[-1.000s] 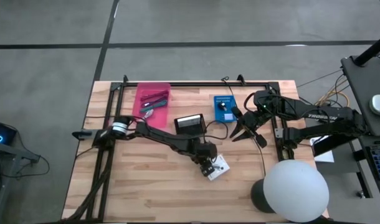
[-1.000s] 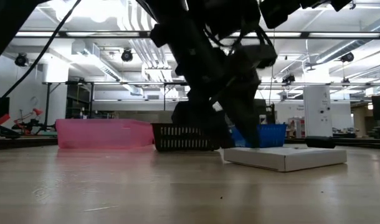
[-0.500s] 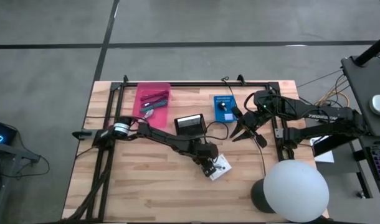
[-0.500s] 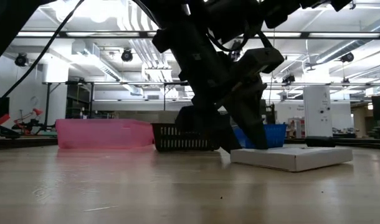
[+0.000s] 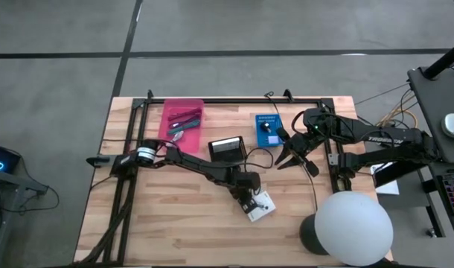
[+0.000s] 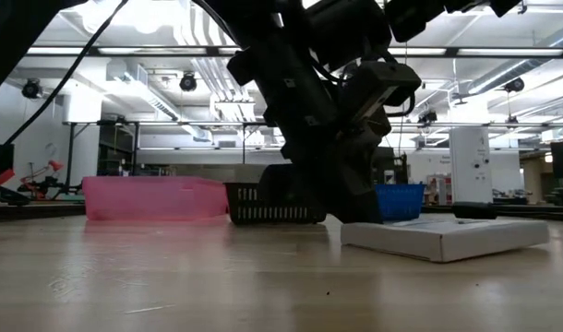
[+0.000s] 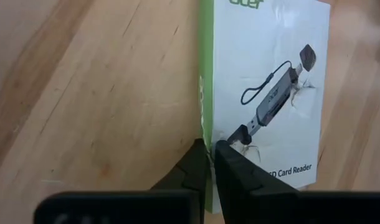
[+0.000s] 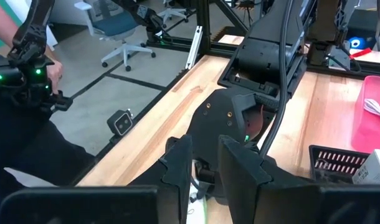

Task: Pick and place items into bin
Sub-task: Put the white card reader box into the black bin

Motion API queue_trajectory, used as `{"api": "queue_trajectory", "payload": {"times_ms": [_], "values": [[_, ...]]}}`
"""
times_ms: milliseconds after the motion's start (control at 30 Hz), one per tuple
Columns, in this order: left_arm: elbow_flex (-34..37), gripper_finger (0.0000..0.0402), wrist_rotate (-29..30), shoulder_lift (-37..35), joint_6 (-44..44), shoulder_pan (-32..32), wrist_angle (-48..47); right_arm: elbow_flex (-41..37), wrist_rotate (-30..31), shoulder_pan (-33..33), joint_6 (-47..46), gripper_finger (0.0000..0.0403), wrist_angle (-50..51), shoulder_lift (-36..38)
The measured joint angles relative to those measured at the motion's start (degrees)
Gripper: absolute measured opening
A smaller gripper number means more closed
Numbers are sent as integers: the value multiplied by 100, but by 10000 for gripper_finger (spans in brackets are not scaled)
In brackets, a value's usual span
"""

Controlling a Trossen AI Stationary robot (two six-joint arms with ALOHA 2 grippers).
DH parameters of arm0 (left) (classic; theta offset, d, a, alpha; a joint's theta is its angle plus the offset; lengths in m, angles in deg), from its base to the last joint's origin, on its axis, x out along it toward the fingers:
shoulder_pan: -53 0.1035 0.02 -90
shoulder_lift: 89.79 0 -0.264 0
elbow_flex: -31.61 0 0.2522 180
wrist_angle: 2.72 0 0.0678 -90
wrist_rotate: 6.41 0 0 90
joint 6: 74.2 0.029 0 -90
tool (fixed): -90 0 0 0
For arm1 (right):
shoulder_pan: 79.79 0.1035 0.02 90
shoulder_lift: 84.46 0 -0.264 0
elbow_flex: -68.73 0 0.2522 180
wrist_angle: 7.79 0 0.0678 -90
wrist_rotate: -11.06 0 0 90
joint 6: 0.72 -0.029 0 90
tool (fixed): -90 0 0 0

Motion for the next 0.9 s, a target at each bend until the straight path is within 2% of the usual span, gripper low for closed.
{"api": "queue_trajectory", "payload": {"times_ms": [500, 900], "values": [[-104, 0, 32, -135, 216, -5, -114, 0, 3, -1, -24, 68, -1, 0], [-113, 1, 51, -591, 352, -4, -246, 0, 4, -2, -24, 68, 0, 0]]}}
